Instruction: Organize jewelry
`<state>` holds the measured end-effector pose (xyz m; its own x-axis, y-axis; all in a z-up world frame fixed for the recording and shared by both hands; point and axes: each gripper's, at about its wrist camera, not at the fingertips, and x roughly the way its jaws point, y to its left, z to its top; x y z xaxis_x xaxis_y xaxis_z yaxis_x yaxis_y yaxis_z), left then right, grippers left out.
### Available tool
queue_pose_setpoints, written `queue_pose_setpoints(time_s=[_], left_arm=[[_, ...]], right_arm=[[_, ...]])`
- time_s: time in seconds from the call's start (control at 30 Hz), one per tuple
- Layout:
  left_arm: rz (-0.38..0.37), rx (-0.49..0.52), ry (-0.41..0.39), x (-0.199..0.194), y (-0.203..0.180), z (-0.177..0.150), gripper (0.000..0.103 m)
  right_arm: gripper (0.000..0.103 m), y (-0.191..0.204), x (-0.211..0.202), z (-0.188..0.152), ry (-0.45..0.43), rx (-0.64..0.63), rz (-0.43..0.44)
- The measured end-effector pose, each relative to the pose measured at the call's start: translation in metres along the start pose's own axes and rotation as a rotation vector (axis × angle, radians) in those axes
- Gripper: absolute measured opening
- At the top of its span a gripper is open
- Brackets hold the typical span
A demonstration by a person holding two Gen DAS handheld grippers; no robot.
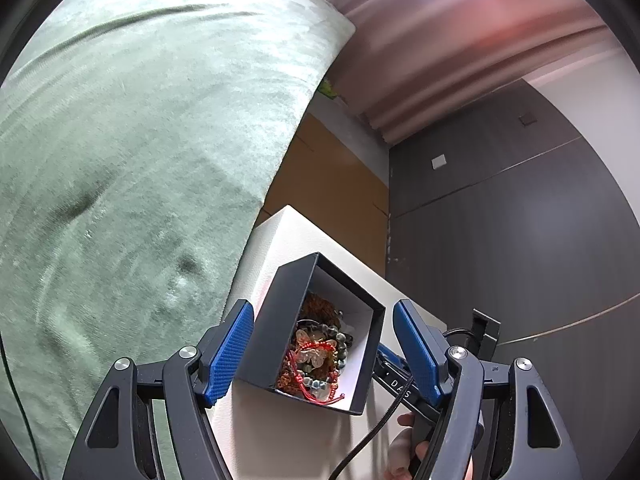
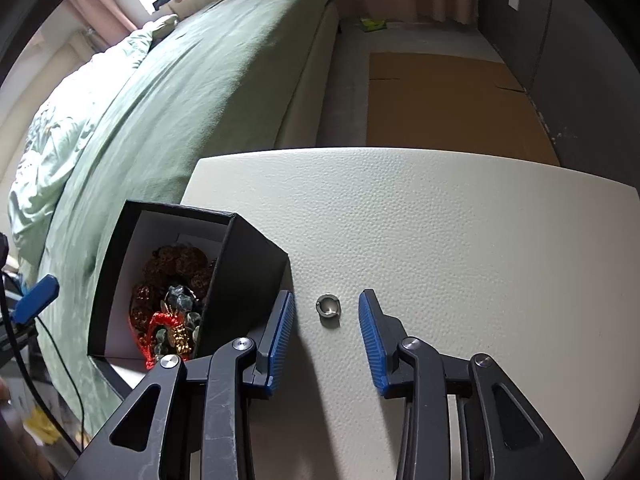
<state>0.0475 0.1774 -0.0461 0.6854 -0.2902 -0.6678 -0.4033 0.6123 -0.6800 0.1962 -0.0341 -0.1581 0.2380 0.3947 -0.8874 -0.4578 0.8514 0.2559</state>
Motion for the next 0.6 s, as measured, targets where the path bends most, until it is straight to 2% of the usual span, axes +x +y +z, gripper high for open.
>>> queue_pose_setpoints(time_s=[0.23, 0.4, 0.6], left_arm=[[0.009, 0.001, 0.007, 0.003, 0.001, -0.002, 0.073], [0.01, 0.0, 0.01, 0.003, 0.001, -0.002, 0.073], [0.007, -0.008, 0.009, 0.002, 0.004, -0.001, 0.073]], right_arm=[[0.011, -0.008, -0.001, -0.002, -0.007, -0.015, -0.027], [0.011, -0.01, -0.004, -0.004, -0.011, -0.046, -0.063], [0.012, -0.011, -0.018, -0.003, -0.076, -0.115, -0.02]])
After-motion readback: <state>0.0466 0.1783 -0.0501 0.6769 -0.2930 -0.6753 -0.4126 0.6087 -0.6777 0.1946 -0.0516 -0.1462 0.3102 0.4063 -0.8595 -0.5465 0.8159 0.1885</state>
